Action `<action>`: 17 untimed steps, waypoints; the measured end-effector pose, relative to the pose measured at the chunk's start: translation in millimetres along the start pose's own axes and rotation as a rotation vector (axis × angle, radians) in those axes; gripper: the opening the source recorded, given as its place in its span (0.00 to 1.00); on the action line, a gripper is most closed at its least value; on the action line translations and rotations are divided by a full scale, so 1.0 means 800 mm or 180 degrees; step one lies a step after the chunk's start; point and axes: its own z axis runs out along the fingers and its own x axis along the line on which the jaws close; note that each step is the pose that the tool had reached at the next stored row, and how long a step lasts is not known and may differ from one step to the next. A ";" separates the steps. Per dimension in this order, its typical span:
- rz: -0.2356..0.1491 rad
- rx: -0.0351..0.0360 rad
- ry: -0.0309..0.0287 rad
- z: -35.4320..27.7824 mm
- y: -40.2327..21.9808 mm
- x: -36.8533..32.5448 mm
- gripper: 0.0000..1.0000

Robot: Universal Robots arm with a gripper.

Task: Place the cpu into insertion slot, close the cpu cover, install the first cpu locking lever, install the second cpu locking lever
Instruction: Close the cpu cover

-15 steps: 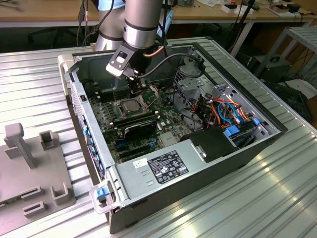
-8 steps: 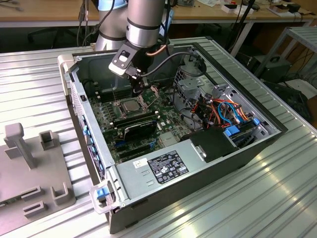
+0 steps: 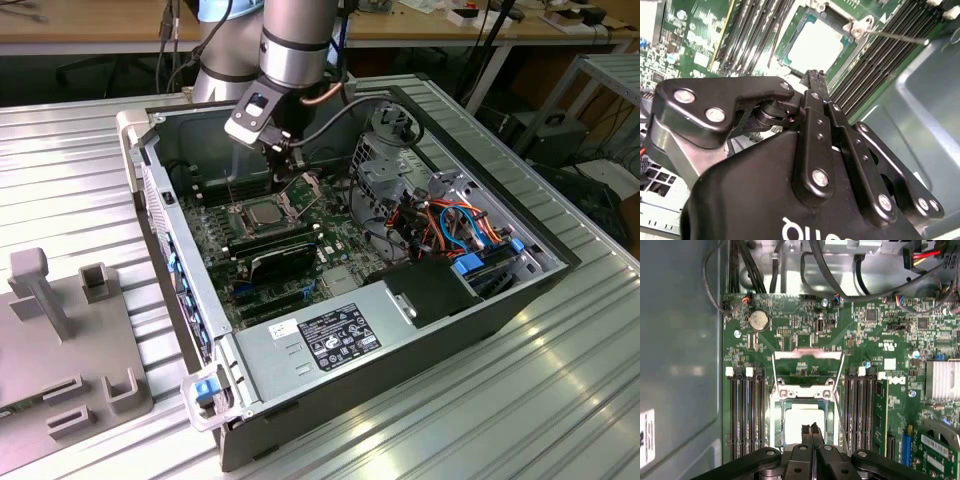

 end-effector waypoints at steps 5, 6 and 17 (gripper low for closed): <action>0.0000 0.0000 0.0000 0.0003 0.0237 -0.0001 0.11; 0.0000 0.0000 0.0000 0.0006 0.0312 -0.0001 0.11; 0.0000 0.0000 -0.0013 -0.0106 0.0493 -0.0001 0.11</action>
